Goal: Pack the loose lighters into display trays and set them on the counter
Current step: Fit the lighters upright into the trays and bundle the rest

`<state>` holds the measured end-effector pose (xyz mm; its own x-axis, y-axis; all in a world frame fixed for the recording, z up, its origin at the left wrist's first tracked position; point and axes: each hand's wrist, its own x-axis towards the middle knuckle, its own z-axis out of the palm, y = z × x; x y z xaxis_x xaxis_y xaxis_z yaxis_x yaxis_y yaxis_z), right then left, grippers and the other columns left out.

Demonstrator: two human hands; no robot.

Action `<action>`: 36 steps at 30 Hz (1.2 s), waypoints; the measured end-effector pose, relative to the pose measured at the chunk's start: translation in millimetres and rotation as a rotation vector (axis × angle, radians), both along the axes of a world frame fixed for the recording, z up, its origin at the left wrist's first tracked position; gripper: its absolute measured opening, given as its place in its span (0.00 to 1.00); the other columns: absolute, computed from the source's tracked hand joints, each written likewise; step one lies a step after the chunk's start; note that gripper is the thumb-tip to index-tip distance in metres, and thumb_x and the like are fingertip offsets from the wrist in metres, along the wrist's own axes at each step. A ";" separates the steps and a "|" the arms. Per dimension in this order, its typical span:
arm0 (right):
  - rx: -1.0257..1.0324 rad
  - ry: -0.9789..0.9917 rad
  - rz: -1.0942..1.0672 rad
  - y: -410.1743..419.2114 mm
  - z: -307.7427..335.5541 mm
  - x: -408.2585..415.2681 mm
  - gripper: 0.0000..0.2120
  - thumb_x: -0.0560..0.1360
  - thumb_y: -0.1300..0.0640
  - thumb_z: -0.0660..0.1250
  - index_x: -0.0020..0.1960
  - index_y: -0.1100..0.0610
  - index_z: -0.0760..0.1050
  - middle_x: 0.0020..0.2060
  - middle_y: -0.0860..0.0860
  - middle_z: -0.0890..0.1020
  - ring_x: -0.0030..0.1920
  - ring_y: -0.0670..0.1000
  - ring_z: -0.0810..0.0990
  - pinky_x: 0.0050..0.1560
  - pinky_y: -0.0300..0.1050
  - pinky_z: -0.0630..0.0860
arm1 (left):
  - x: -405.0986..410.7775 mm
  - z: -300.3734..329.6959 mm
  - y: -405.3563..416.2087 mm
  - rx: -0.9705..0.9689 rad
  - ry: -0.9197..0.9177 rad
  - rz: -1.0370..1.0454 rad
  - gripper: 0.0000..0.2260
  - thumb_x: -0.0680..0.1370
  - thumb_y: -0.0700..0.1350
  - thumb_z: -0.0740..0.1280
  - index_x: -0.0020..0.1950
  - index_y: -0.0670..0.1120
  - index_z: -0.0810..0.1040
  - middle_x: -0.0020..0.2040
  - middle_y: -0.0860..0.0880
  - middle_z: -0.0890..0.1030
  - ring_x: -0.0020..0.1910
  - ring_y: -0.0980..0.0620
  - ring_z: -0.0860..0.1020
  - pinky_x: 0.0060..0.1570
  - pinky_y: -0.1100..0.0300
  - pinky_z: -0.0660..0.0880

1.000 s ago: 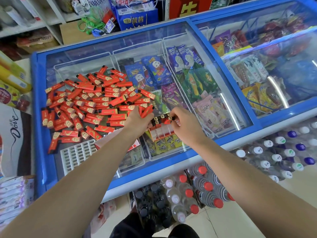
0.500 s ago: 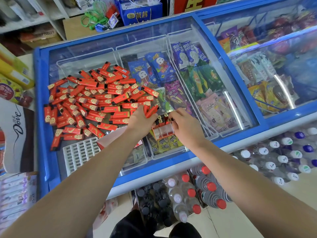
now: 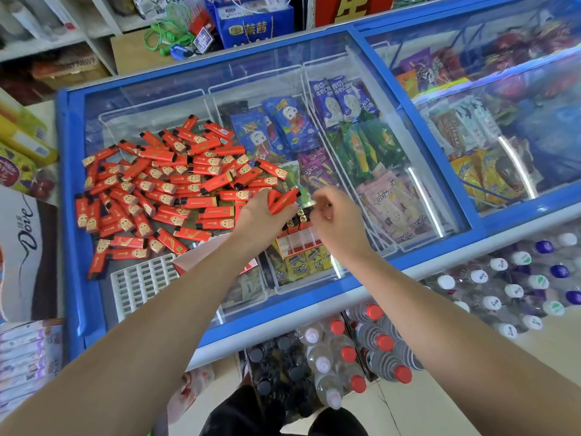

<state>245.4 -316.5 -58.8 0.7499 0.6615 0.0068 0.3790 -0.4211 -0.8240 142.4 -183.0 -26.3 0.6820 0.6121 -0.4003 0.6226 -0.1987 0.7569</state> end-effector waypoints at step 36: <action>-0.112 -0.239 0.174 -26.9 -13.4 17.6 0.10 0.77 0.67 0.68 0.57 0.60 0.81 0.50 0.55 0.81 0.43 0.53 0.83 0.47 0.54 0.83 | 8.2 -18.4 -2.5 0.228 0.116 -0.190 0.03 0.78 0.40 0.68 0.49 0.44 0.74 0.45 0.46 0.79 0.40 0.48 0.76 0.39 0.53 0.73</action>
<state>263.0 -343.4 -72.1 0.6110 0.7866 0.0889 0.6310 -0.4161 -0.6547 150.6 -185.5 -44.7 0.7505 0.5611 -0.3492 0.6376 -0.4758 0.6059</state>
